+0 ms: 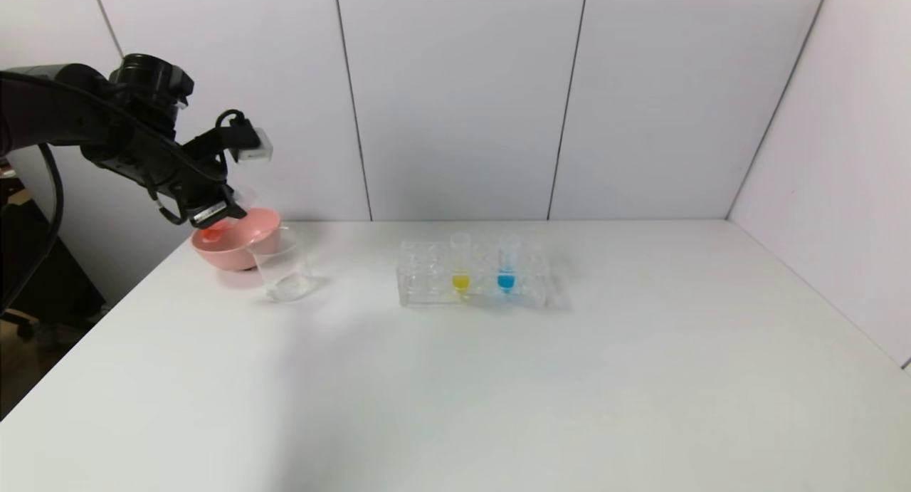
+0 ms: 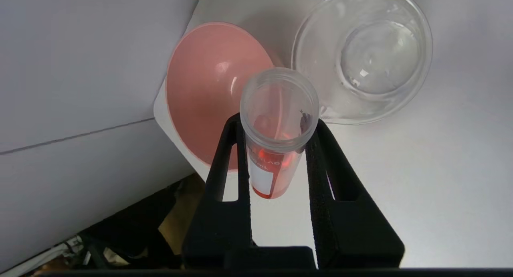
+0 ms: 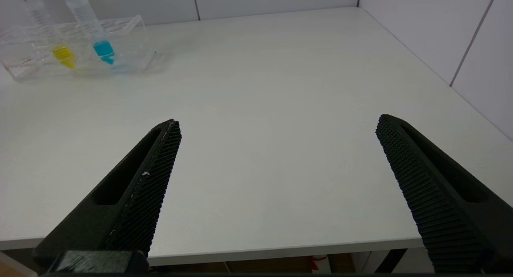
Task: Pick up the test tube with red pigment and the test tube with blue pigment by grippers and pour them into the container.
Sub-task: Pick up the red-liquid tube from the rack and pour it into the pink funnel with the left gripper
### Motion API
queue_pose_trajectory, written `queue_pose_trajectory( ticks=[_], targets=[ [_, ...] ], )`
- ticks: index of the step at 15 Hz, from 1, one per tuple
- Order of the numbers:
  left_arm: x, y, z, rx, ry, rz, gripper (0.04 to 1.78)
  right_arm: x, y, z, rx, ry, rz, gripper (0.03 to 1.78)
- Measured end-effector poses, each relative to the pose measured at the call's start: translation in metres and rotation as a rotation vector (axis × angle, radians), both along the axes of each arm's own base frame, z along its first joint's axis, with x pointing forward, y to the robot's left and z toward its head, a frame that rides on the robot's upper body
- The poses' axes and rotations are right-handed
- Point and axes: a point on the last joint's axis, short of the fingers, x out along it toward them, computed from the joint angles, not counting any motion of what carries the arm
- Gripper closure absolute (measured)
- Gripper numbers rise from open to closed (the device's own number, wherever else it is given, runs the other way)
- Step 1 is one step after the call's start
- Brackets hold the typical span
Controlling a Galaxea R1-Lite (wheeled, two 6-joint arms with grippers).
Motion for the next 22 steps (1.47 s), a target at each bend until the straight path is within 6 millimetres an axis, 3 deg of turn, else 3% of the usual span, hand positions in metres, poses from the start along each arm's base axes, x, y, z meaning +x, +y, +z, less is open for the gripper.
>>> queue_pose_trajectory(
  ticks=[6,10,14,22],
  targets=[
    [0.002,-0.011,-0.005,0.221,0.031,-0.03,1.39,0.0,0.0,0.0,0.0,0.0,0.0,0.04],
    [0.009,-0.028,-0.009,0.31,0.016,-0.024,1.39,0.0,0.0,0.0,0.0,0.0,0.0,0.04],
    [0.011,-0.041,-0.013,0.319,0.02,-0.058,1.39,0.0,0.0,0.0,0.0,0.0,0.0,0.04],
    [0.008,-0.045,-0.017,0.351,0.063,-0.095,1.39,0.0,0.0,0.0,0.0,0.0,0.0,0.04]
  ],
)
